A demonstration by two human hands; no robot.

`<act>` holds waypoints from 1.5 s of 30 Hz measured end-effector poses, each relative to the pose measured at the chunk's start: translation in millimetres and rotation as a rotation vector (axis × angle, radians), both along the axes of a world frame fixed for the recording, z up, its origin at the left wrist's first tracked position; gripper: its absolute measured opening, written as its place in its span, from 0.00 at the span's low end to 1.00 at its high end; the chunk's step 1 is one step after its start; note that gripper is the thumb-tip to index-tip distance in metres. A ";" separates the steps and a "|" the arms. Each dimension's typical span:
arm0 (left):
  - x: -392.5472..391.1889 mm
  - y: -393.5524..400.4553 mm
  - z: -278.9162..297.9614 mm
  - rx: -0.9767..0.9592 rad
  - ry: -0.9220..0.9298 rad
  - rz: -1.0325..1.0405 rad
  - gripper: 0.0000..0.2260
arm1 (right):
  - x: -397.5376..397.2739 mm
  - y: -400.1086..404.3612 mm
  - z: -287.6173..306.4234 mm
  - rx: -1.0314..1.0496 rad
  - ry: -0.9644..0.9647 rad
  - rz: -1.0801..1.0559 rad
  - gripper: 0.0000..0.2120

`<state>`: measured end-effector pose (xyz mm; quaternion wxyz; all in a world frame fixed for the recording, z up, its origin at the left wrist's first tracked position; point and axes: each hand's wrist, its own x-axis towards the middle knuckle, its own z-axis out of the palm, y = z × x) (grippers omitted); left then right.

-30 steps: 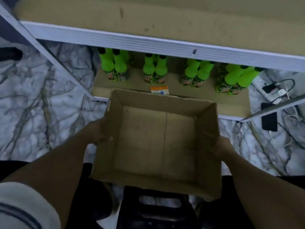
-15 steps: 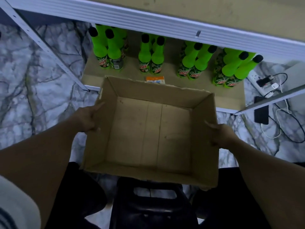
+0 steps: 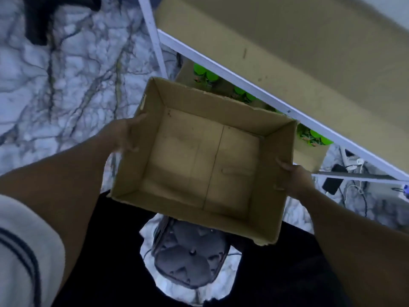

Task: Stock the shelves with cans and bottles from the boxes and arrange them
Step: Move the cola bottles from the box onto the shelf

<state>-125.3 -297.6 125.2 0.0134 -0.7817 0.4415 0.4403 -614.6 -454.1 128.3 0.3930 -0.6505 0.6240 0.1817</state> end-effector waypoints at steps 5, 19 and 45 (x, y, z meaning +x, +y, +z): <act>52.1 65.4 74.6 0.011 -0.021 0.168 0.52 | 76.9 -14.0 79.7 0.003 -0.036 0.173 0.46; 247.6 259.3 192.4 -0.043 0.009 0.694 0.52 | 429.0 -4.8 187.6 0.032 -0.193 0.638 0.45; 596.3 359.0 98.4 0.041 -0.081 1.216 0.53 | 1075.8 3.8 107.1 0.036 -0.033 1.282 0.42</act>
